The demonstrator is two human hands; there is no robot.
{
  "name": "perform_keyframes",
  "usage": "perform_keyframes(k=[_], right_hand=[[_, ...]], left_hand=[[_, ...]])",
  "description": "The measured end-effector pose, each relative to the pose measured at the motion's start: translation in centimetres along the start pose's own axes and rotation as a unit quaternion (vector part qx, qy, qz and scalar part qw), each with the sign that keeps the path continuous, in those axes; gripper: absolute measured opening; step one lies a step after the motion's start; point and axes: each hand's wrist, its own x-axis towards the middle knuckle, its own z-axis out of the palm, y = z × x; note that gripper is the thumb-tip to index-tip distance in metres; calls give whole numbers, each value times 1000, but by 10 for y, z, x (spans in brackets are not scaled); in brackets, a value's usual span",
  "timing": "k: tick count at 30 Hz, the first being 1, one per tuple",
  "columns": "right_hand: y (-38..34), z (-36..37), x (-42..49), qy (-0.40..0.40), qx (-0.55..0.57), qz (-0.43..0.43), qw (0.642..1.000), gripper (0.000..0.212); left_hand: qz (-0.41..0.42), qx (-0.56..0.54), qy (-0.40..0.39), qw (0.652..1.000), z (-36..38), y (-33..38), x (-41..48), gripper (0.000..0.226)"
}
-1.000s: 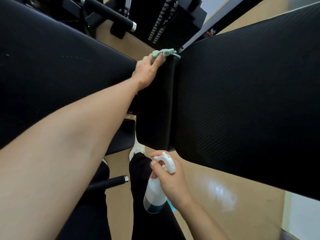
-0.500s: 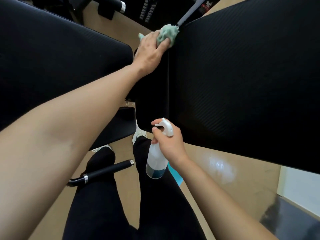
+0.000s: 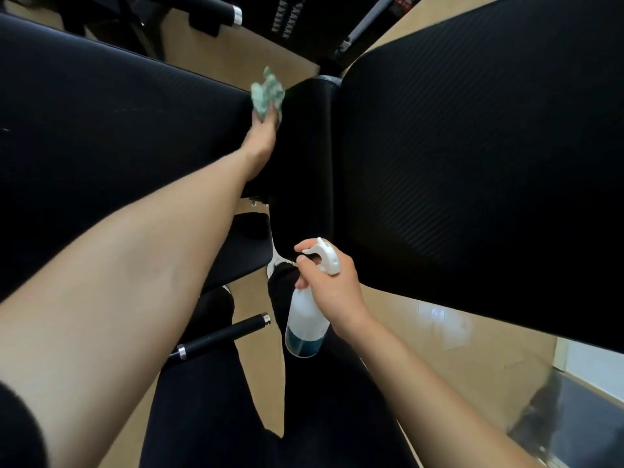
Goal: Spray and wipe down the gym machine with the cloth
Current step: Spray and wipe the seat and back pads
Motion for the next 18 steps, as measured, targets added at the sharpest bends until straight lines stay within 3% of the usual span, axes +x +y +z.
perform_keyframes(k=[5,7,10,14,18], right_hand=[[-2,5,3,3,6,8,1000,16],[-3,5,5,1,7,3,1000,16],[-5,4,5,-1,7,-2,1000,16],[-1,4,6,6,9,-5,1000,16],[5,4,4,20,21,-1,1000,15]], left_hand=[[-92,-131,-23,987,23,-86,-7,129],[-105,-160,-13,981,31,-114,6,137],[-82,-169,10,982,33,-77,0,126],[-29,-59,50,997,26,4,-20,93],[-11,-46,37,998,22,-18,-28,99]])
